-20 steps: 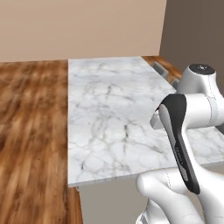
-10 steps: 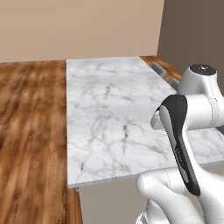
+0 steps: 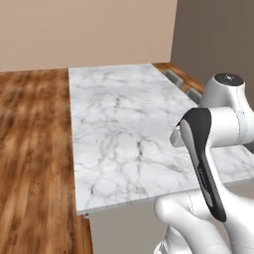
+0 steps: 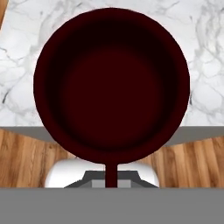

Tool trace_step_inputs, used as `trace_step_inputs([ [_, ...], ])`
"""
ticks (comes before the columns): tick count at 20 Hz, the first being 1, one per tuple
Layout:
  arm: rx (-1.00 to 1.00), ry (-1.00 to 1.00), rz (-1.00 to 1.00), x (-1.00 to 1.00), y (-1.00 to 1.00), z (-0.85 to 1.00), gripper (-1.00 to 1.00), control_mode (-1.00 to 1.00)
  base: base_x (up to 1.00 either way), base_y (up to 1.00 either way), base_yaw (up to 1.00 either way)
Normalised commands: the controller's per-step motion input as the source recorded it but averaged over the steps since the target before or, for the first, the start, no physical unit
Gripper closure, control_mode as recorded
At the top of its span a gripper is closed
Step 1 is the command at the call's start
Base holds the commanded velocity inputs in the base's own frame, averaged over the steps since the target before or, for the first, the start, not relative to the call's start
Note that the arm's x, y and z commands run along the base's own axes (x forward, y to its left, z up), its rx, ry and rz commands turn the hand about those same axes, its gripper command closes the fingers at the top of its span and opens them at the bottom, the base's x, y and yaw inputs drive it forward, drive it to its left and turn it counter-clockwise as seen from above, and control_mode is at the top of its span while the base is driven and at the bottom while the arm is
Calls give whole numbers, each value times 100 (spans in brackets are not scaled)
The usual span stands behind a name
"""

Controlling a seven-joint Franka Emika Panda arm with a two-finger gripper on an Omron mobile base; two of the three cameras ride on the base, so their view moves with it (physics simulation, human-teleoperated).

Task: Clear the mugs and bowl far away from the sink.

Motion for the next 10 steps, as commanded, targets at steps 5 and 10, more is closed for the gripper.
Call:
trace_step_inputs([
  [5, 0, 8, 0, 56, -1, -7, 100, -100, 0, 0, 0],
  [10, 0, 0, 1, 71, -1, -10, 100, -100, 0, 0, 0],
])
